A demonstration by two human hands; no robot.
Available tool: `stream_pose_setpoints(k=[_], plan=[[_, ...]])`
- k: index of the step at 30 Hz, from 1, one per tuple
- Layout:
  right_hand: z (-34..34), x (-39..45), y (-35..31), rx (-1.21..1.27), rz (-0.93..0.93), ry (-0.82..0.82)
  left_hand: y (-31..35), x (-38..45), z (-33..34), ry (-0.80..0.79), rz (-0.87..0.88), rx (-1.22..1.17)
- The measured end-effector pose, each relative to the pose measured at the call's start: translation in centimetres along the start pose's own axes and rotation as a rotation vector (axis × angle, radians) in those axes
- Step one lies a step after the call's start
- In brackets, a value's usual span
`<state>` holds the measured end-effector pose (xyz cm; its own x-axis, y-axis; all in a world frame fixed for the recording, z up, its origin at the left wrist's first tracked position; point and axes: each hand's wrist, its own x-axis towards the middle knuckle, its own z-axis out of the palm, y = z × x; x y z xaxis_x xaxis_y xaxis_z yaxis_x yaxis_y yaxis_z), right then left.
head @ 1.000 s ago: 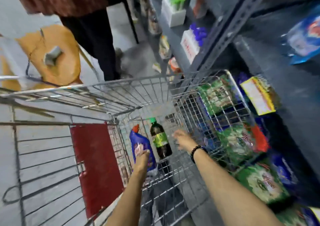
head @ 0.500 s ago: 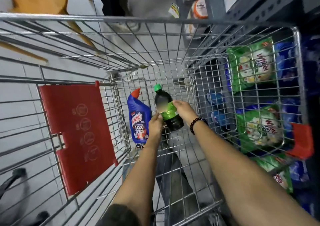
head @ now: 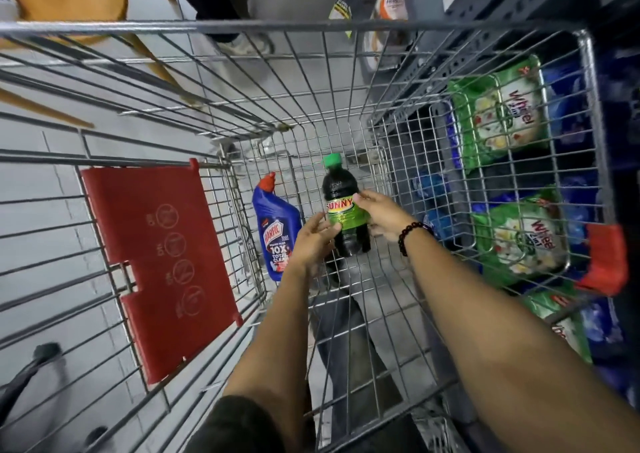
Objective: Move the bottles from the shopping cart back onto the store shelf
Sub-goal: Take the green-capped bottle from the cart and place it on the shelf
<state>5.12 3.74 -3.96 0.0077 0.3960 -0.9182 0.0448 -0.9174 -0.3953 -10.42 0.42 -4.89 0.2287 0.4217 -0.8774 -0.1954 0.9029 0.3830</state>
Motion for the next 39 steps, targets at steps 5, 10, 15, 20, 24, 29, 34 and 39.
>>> stream_pose_setpoints(k=[5,10,15,20,24,29,34,39], plan=[[-1.2,-5.8,-1.6,0.207,-0.093,-0.063,3.7,-3.9,0.5,-0.193,0.091,0.088],[-2.6,-14.3,-2.7,0.411,-0.269,-0.032,8.4,-9.3,3.4,-0.378,0.192,0.287],[-5.2,-25.4,-2.4,0.535,-0.524,0.051,13.0,-17.5,9.1,-0.694,0.353,0.671],[-7.7,-37.5,-1.4,0.595,-0.789,0.161,14.9,-27.2,16.0,-0.971,0.519,0.920],[-8.6,-47.3,-0.4,0.496,-1.035,0.218,15.4,-35.0,20.8,-1.126,0.745,1.049],[-9.5,-56.3,1.5,0.311,-1.251,0.350,14.9,-42.2,25.3,-1.303,0.926,1.151],[-11.2,-60.6,3.7,0.281,-1.368,0.330,13.3,-45.8,28.7,-1.401,1.013,1.198],[-14.4,-60.4,6.4,0.291,-1.321,0.376,11.1,-44.4,32.3,-1.441,0.955,1.248]])
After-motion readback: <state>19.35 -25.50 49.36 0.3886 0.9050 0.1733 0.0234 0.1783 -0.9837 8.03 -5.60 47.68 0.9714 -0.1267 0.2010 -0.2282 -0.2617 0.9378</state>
